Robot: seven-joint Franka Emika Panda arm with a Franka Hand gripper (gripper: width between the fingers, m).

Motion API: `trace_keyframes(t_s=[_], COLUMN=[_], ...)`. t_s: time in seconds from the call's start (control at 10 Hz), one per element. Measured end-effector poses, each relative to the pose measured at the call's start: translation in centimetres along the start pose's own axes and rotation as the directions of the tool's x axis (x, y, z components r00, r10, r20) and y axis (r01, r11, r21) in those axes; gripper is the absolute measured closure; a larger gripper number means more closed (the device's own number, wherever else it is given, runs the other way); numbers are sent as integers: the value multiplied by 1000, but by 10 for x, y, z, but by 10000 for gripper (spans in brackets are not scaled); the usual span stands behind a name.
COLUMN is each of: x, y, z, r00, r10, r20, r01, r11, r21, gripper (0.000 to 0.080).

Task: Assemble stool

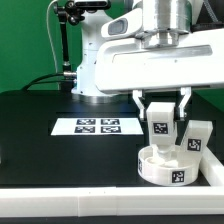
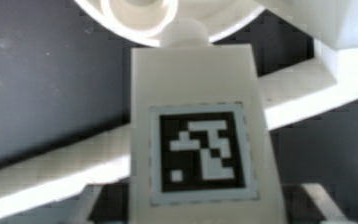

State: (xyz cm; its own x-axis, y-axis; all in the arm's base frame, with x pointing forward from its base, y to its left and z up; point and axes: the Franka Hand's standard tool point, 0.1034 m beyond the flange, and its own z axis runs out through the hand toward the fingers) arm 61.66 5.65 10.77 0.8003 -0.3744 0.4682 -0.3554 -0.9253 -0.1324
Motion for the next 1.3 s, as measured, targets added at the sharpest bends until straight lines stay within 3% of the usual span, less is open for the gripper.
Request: trace_keyframes(t_s=[0.1, 0.2, 0.3, 0.4, 1.3], x=[-1, -4, -7, -2, -13], y=[-3, 0, 5, 6, 13], z=[1, 3, 5, 0, -2], r00=[996, 988, 992, 991, 991], r10=[-22, -40, -57, -65, -85], r20=[-87, -146, -113, -120, -104], r01=[23, 43, 57, 65, 84], r11=[1000, 999, 998, 998, 996], r21=[14, 14, 0, 2, -11], gripper=[460, 459, 459, 459, 459])
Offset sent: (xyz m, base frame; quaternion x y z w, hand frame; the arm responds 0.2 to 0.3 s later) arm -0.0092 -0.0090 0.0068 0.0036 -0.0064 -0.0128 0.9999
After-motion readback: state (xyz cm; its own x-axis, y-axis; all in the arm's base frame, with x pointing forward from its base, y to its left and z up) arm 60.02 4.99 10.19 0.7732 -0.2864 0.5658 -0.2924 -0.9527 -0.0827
